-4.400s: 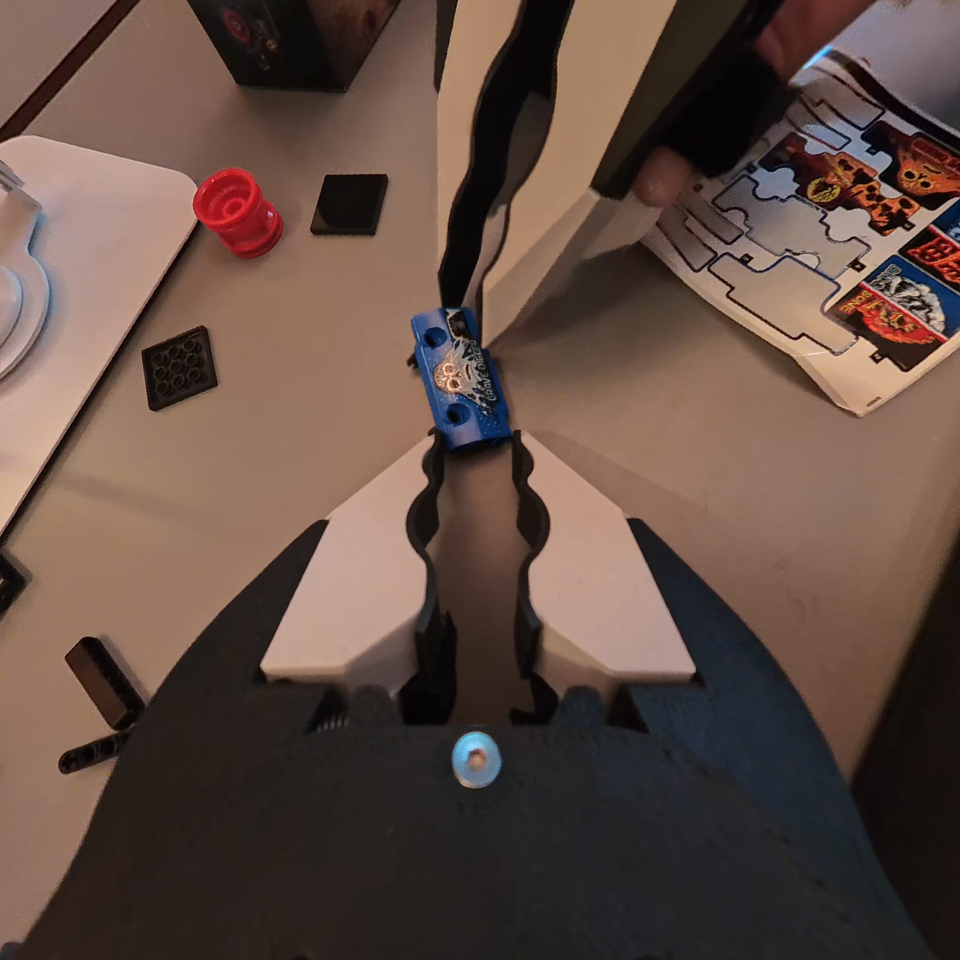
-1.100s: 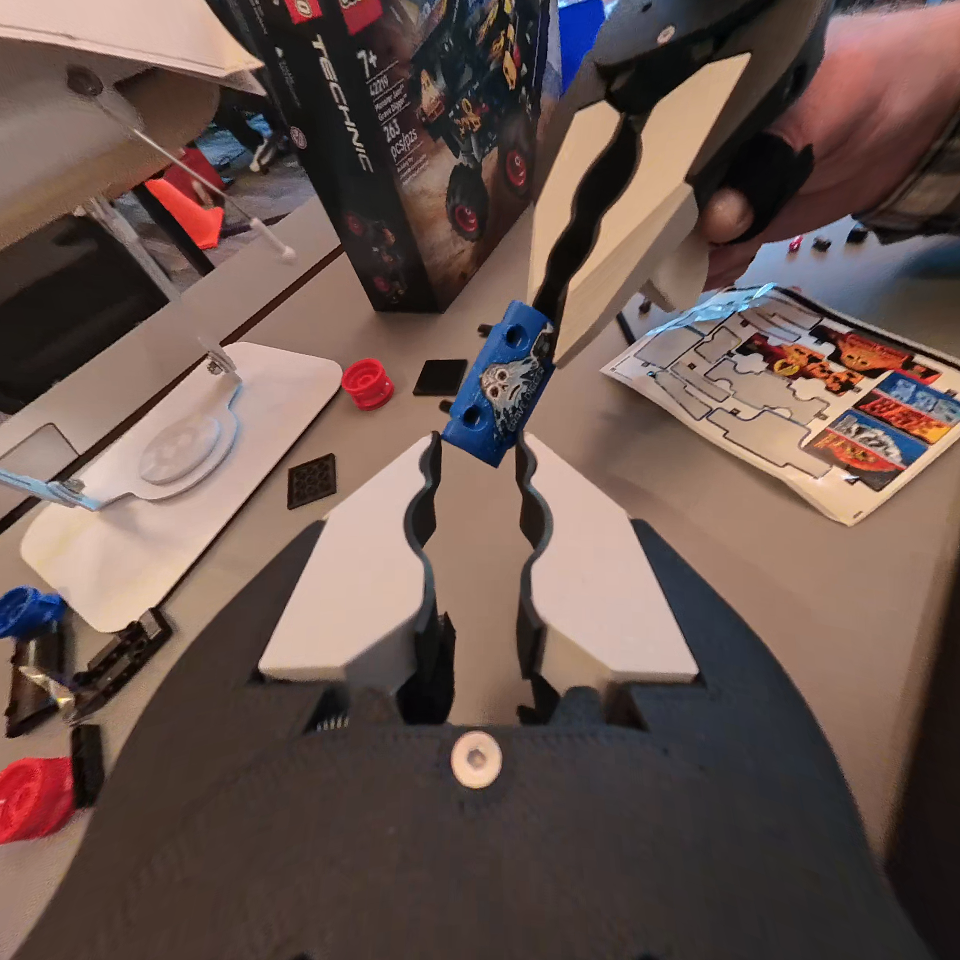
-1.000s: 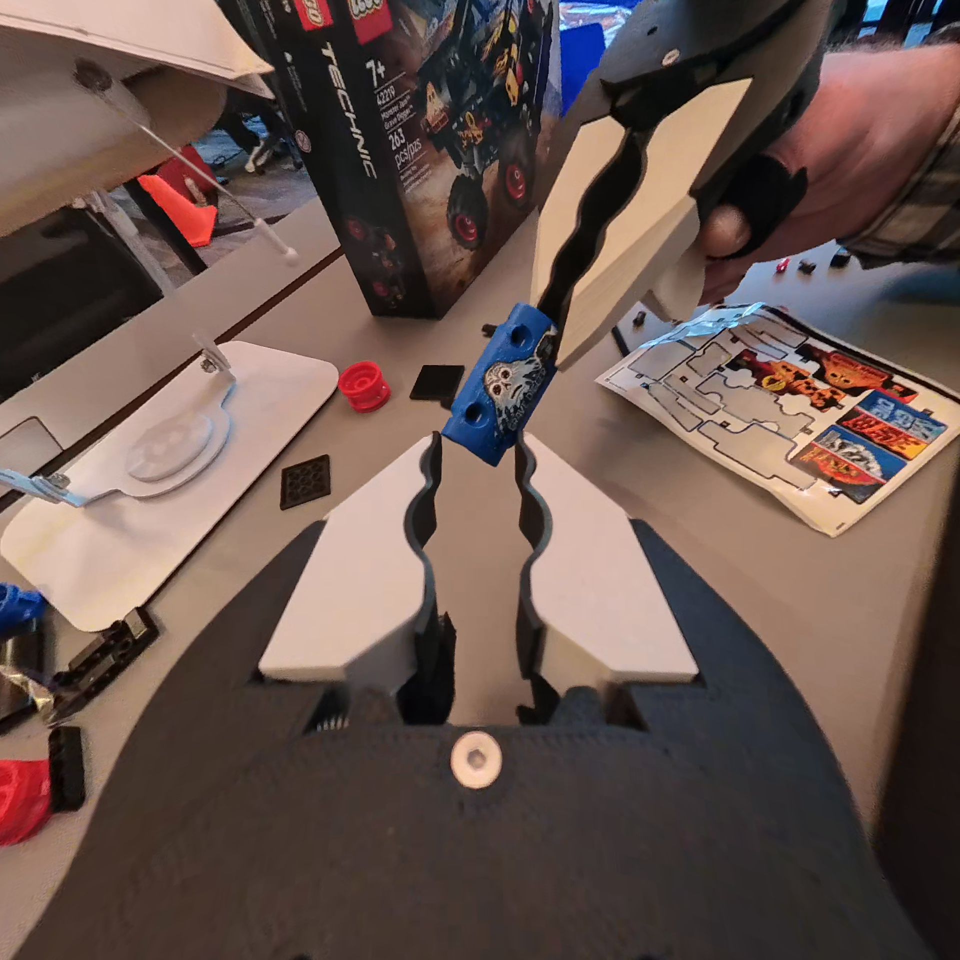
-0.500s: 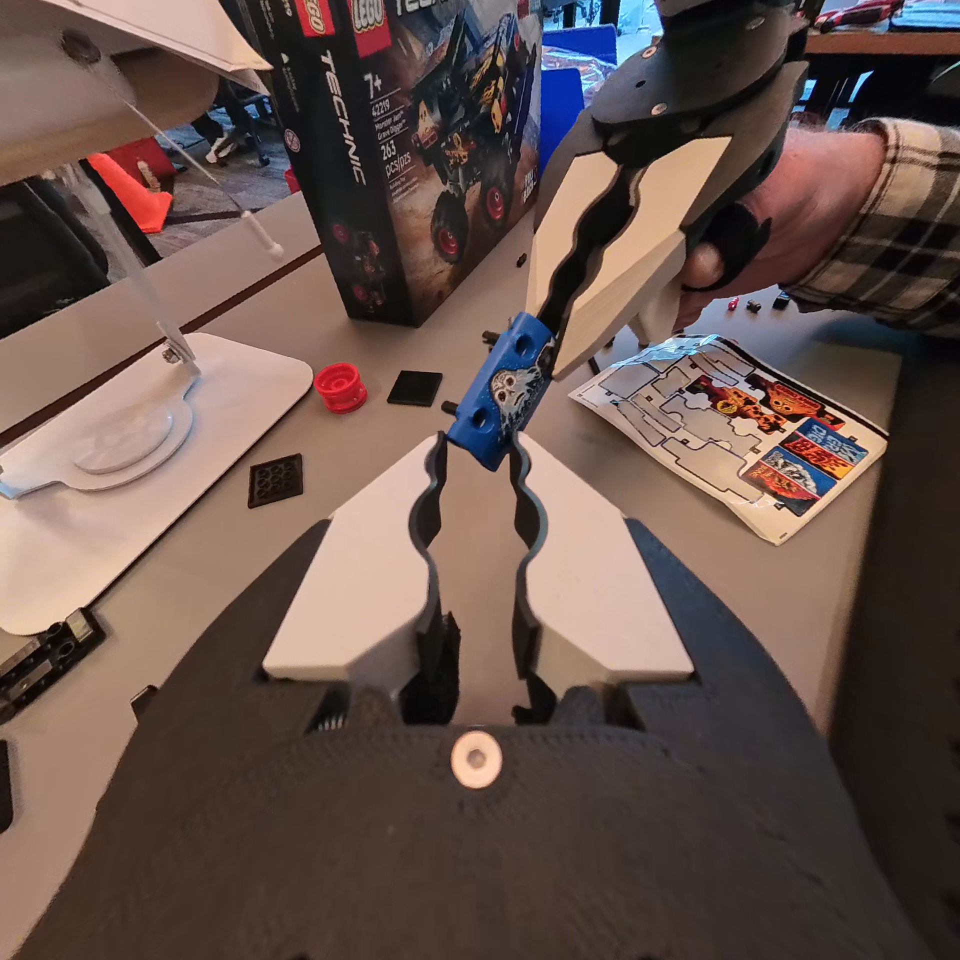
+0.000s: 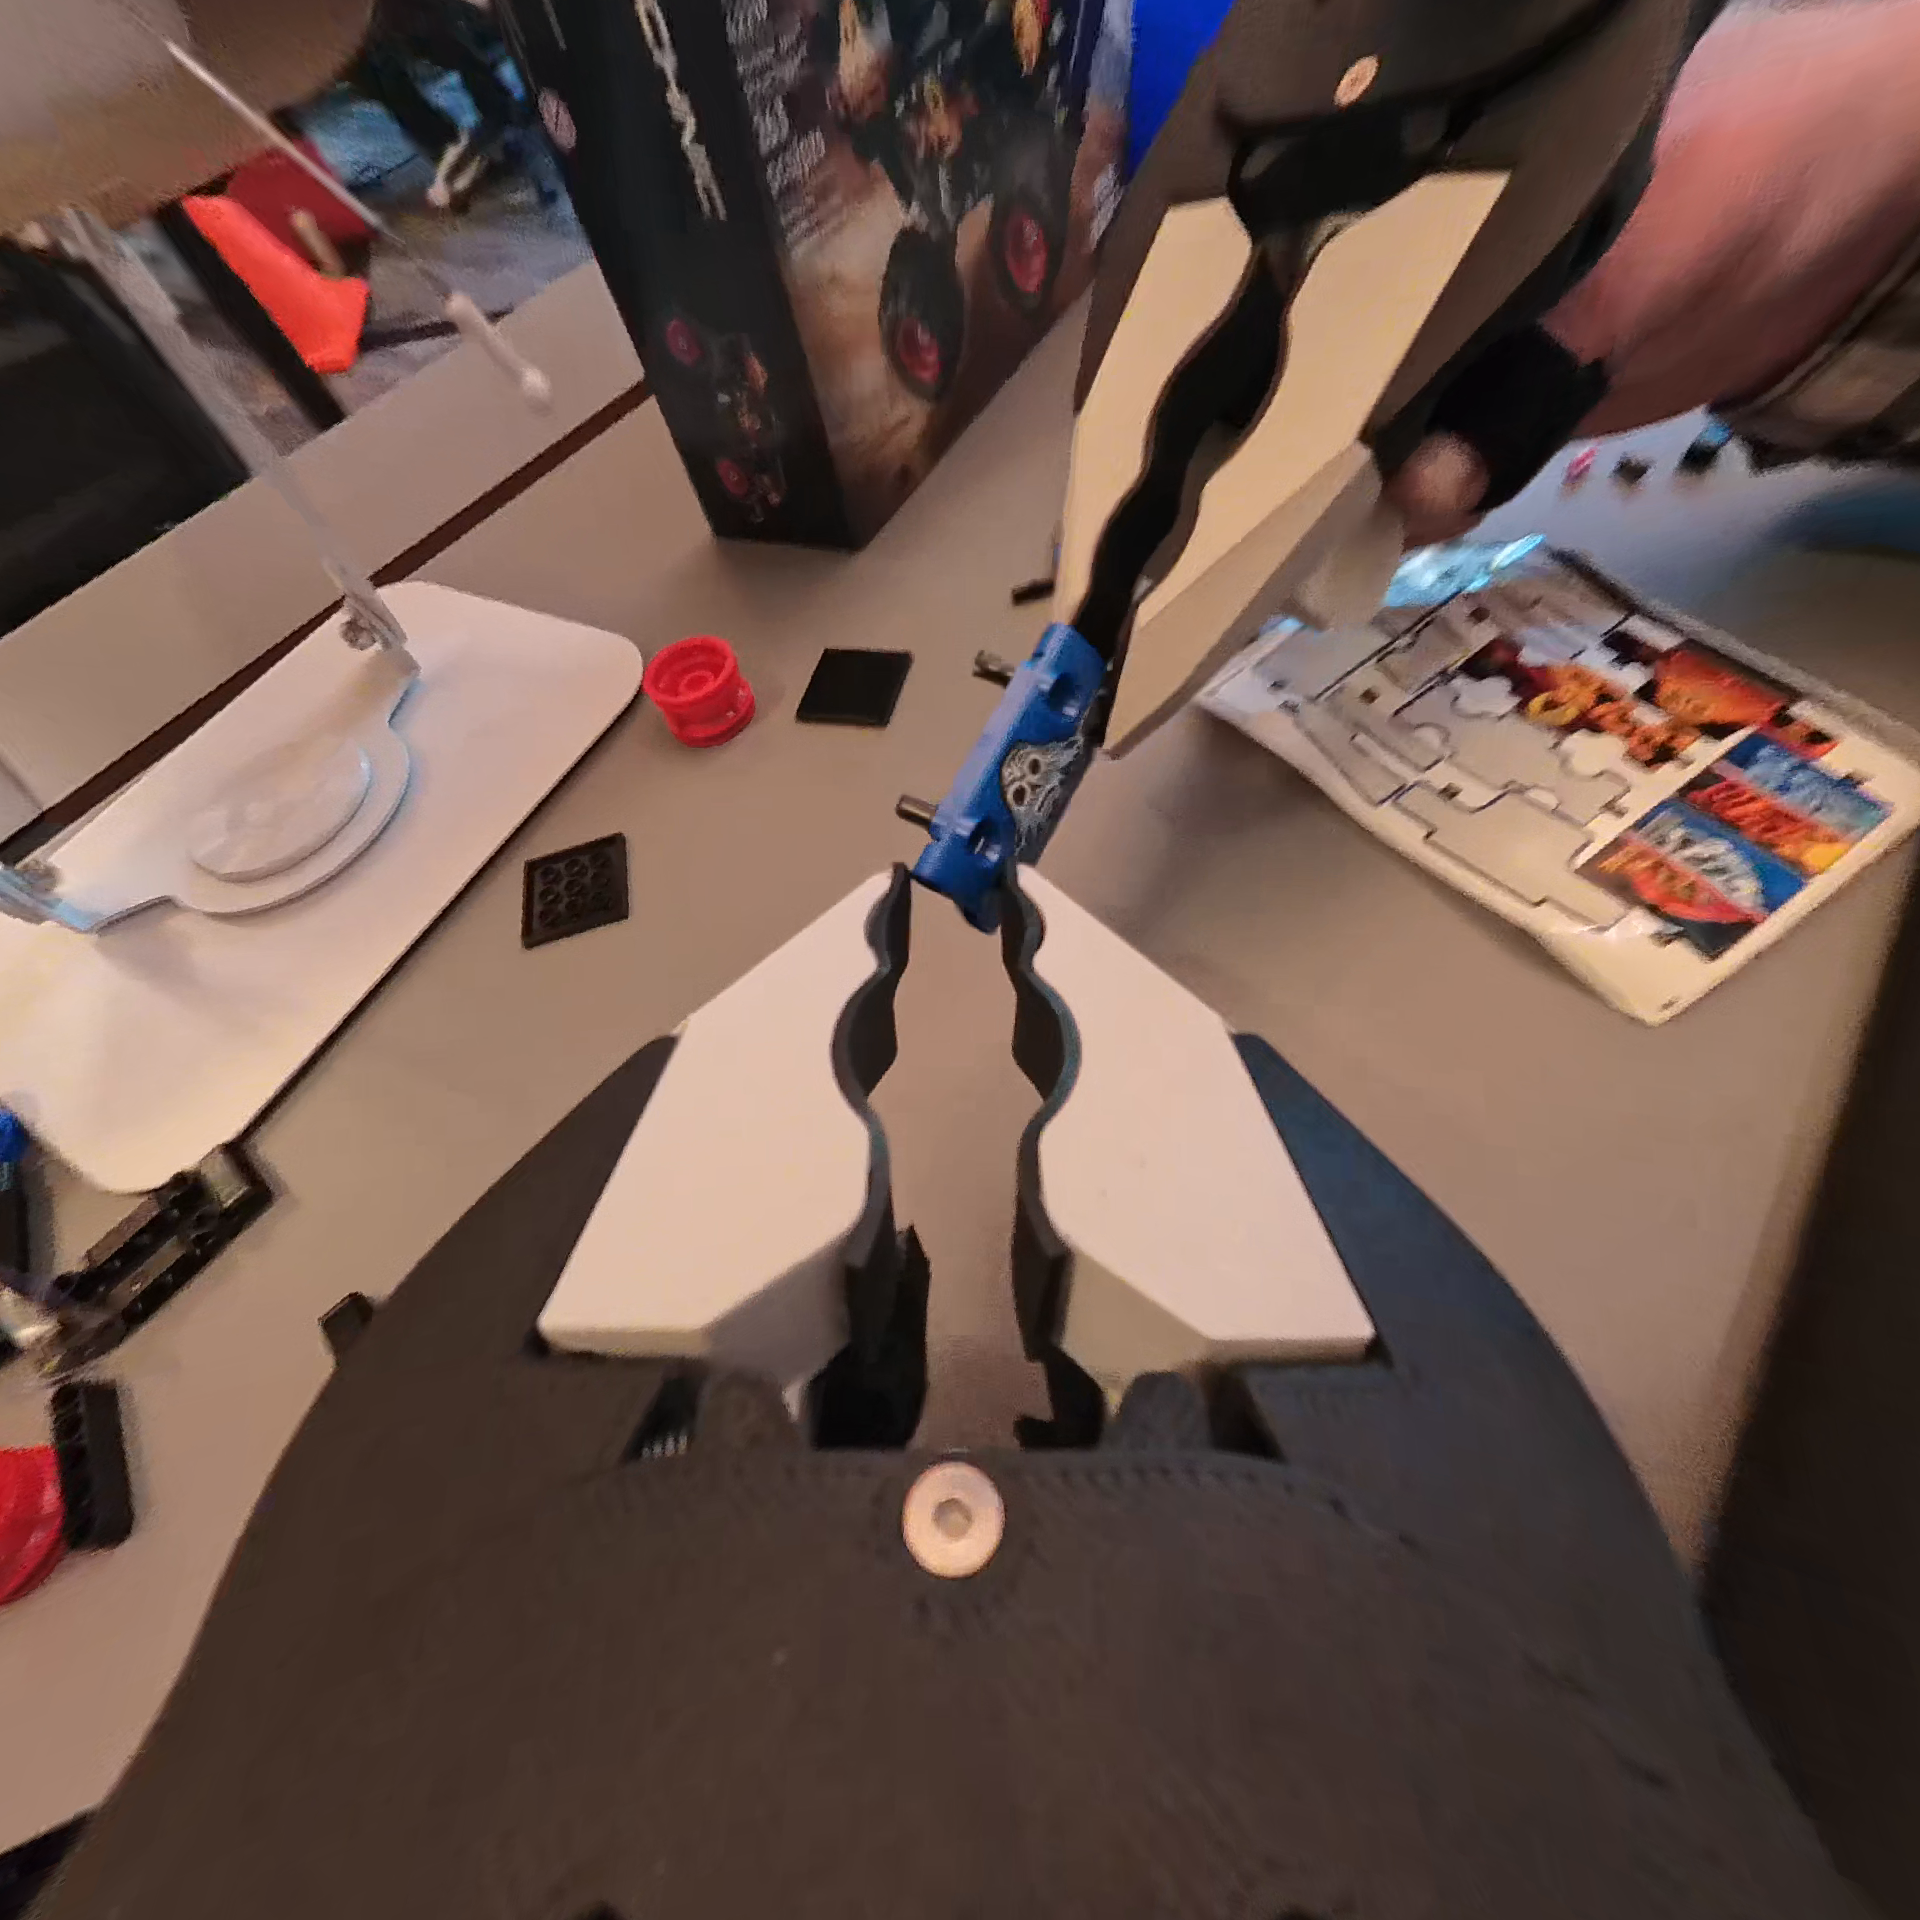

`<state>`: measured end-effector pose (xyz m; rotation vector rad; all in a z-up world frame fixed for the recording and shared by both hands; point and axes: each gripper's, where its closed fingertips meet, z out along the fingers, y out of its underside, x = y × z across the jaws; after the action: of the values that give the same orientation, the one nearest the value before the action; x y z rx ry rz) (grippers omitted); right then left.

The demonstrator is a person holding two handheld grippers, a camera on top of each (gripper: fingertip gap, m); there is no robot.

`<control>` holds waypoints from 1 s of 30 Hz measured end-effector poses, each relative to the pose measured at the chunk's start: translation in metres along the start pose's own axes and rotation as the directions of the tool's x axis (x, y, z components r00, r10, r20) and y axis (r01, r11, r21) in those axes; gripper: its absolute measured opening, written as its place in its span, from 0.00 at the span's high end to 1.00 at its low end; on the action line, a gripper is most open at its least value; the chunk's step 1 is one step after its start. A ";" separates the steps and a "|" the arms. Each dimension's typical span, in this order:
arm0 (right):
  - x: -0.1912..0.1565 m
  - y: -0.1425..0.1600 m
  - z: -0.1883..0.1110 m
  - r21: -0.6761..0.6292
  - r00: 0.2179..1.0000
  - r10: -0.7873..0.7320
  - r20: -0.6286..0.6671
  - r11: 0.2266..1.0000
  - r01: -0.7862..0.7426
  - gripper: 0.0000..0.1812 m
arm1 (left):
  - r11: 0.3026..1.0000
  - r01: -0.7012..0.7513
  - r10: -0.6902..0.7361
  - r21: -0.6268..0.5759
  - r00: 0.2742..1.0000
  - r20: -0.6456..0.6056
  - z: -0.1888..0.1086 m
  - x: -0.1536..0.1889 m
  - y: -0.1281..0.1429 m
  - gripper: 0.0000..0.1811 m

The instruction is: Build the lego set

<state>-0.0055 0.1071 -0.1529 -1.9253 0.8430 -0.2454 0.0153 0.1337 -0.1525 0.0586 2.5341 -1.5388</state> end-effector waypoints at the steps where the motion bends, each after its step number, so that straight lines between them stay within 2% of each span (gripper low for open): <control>1: 0.001 0.004 0.002 -0.024 1.000 0.002 -0.006 1.000 -0.002 0.96 | 0.999 -0.030 0.031 -0.029 0.999 0.040 0.001 -0.003 0.003 0.88; 2: 0.003 0.009 0.004 -0.052 1.000 0.009 -0.017 0.999 -0.010 0.97 | 0.996 -0.068 0.072 -0.055 0.994 0.087 0.001 -0.007 0.005 0.83; 5: 0.003 0.020 0.009 -0.108 0.999 0.031 -0.008 0.994 -0.032 0.97 | 0.981 -0.173 0.186 -0.094 0.969 0.163 -0.001 -0.009 0.003 0.79; 9: 0.000 0.031 0.017 -0.170 0.999 0.043 -0.002 0.985 -0.043 0.97 | 0.952 -0.298 0.306 -0.068 0.937 0.171 -0.003 0.004 -0.009 0.79; 15: -0.001 0.039 0.027 -0.237 0.999 0.034 -0.029 0.971 -0.040 0.97 | 0.876 -0.481 0.477 0.017 0.872 0.114 -0.005 0.045 -0.027 0.83; 17: -0.006 0.042 0.031 -0.259 1.000 0.016 -0.015 0.966 -0.020 0.95 | 0.859 -0.510 0.504 0.047 0.859 0.091 -0.007 0.054 -0.029 0.83; 20: -0.007 0.044 0.035 -0.272 1.000 -0.006 -0.019 0.962 0.001 0.84 | 0.859 -0.508 0.505 0.069 0.861 0.058 -0.008 0.061 -0.030 0.85; 24: -0.004 0.041 0.031 -0.263 0.999 -0.018 -0.036 0.965 0.008 0.84 | 0.854 -0.514 0.514 0.082 0.857 0.024 -0.010 0.068 -0.028 0.85; 30: 0.007 0.021 0.014 -0.167 0.995 -0.040 -0.092 0.986 0.024 0.85 | 0.852 -0.512 0.513 0.109 0.858 0.023 -0.014 0.072 -0.033 0.86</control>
<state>-0.0032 0.1063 -0.1789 -2.0971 0.9200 -0.2966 -0.0614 0.1265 -0.1293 0.6989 2.1747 -1.4424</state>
